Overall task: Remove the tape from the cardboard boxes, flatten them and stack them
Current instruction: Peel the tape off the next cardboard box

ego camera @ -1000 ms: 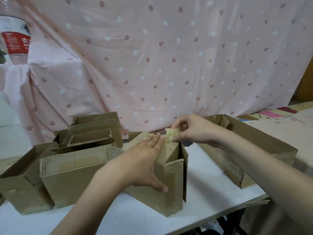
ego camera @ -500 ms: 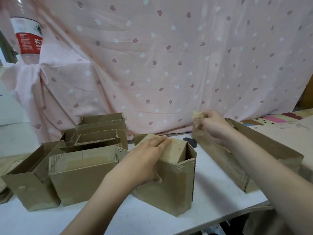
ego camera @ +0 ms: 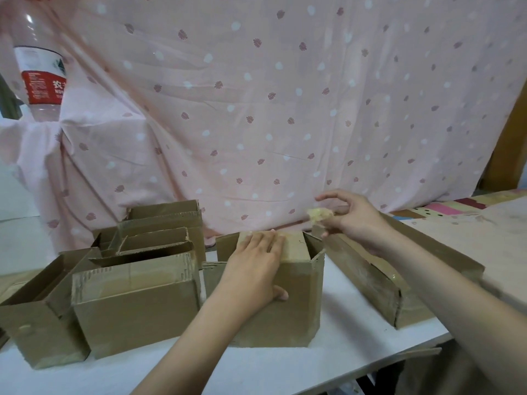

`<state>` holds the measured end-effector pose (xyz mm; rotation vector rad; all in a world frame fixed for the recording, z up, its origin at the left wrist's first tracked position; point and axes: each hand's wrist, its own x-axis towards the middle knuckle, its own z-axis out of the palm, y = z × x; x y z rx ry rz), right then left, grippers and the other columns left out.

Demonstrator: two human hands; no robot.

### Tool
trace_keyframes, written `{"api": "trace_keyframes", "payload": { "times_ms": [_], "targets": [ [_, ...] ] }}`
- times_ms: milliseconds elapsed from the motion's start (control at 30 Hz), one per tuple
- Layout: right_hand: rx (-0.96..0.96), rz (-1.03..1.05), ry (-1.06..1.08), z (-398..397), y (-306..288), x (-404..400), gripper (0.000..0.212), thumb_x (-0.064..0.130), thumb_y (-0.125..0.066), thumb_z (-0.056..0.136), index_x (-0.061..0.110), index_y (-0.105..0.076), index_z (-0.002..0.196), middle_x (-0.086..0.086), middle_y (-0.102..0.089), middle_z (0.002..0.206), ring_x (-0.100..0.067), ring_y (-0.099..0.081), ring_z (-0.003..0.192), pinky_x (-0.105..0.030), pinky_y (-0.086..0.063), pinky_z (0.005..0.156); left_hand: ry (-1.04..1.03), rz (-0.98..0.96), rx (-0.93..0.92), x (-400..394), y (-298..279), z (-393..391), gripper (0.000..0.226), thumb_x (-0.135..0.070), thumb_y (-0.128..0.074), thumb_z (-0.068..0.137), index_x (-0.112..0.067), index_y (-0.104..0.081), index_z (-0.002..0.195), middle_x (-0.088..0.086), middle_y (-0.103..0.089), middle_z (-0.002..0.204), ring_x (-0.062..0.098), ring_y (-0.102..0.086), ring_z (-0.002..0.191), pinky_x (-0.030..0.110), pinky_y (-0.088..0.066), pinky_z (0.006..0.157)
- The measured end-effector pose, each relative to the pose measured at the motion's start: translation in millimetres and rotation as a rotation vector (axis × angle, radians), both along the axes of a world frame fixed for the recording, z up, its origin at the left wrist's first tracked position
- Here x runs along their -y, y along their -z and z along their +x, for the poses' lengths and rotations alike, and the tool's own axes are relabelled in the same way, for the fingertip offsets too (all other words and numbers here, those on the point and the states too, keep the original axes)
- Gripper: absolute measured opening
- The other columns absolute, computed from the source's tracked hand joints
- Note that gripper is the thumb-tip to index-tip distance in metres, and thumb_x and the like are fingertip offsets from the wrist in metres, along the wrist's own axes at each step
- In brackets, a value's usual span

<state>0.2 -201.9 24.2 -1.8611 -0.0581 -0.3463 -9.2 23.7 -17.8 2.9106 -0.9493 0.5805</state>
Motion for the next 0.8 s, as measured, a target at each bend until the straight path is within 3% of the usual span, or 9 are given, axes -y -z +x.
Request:
{"api": "trace_keyframes", "payload": {
  "times_ms": [67,100,200,300,400,500,633,700,800],
  "targets": [
    [0.047,-0.089,0.078,-1,0,11,0.034,-0.013,-0.064,0.084,0.017,-0.075,0.095,-0.019,-0.072,0.083,-0.025,-0.068,0.062,-0.042,-0.061,0.078,-0.015,0.018,0.013,8,2,1,0.110,-0.056,-0.073,0.078,-0.014,-0.011,0.157,0.006,-0.014,0.164,0.024,-0.010,0.151,0.038,-0.003,0.124],
    [0.043,-0.121,0.105,-1,0,16,0.035,-0.011,-0.063,0.085,0.020,-0.076,0.092,-0.014,-0.074,0.083,-0.022,-0.070,0.068,-0.035,-0.059,0.074,-0.023,0.024,0.014,11,3,1,0.109,-0.056,-0.073,0.079,-0.014,-0.011,0.157,0.007,-0.013,0.164,0.024,-0.011,0.151,0.038,-0.004,0.124],
    [-0.054,-0.148,0.107,0,4,39,0.032,-0.006,-0.060,0.089,0.017,-0.075,0.105,-0.007,-0.074,0.100,-0.019,-0.069,0.093,-0.016,-0.049,0.074,-0.036,0.033,0.017,24,3,2,0.106,-0.055,-0.072,0.081,-0.013,-0.010,0.157,0.009,-0.012,0.165,0.027,-0.012,0.151,0.038,-0.005,0.124],
    [-0.172,-0.173,0.089,4,15,66,0.029,0.009,-0.064,0.089,0.020,-0.072,0.115,-0.003,-0.070,0.113,-0.019,-0.063,0.111,-0.030,-0.047,0.100,-0.041,0.046,0.022,35,3,5,0.104,-0.055,-0.070,0.083,-0.014,-0.009,0.157,0.010,-0.011,0.165,0.029,-0.013,0.151,0.038,-0.007,0.123],
    [-0.121,-0.267,0.192,5,27,92,0.015,0.024,-0.071,0.088,0.029,-0.075,0.101,0.001,-0.070,0.094,-0.016,-0.068,0.088,-0.033,-0.053,0.084,-0.050,0.051,0.038,45,4,9,0.102,-0.056,-0.069,0.083,-0.015,-0.011,0.156,0.010,-0.013,0.164,0.029,-0.015,0.150,0.039,-0.011,0.123],
    [-0.098,-0.373,0.299,9,42,116,0.019,0.013,-0.071,0.086,0.031,-0.075,0.090,0.004,-0.067,0.068,-0.015,-0.072,0.071,-0.035,-0.057,0.081,-0.061,0.048,0.038,52,4,14,0.101,-0.056,-0.070,0.082,-0.016,-0.013,0.155,0.009,-0.016,0.163,0.028,-0.018,0.149,0.039,-0.013,0.122],
    [-0.178,-0.464,0.399,13,65,135,0.031,0.002,-0.068,0.085,0.022,-0.071,0.108,0.001,-0.068,0.074,-0.018,-0.071,0.065,-0.031,-0.059,0.078,-0.065,0.062,0.047,61,6,21,0.102,-0.059,-0.069,0.080,-0.017,-0.013,0.154,0.008,-0.017,0.163,0.028,-0.019,0.149,0.039,-0.013,0.122],
    [-0.182,-0.594,0.380,12,72,139,0.041,0.002,-0.069,0.083,0.024,-0.065,0.117,0.009,-0.061,0.080,-0.018,-0.063,0.074,-0.024,-0.052,0.071,-0.062,0.062,0.049,61,7,23,0.103,-0.060,-0.068,0.081,-0.018,-0.012,0.155,0.008,-0.016,0.163,0.028,-0.017,0.149,0.038,-0.012,0.123],
    [-0.275,-0.732,0.289,12,83,143,0.059,0.002,-0.071,0.078,0.032,-0.049,0.123,0.004,-0.057,0.094,-0.021,-0.056,0.082,-0.028,-0.046,0.067,-0.056,0.056,0.067,61,8,24,0.102,-0.062,-0.067,0.081,-0.019,-0.011,0.155,0.005,-0.018,0.163,0.026,-0.017,0.150,0.037,-0.012,0.123]
  ]
}}
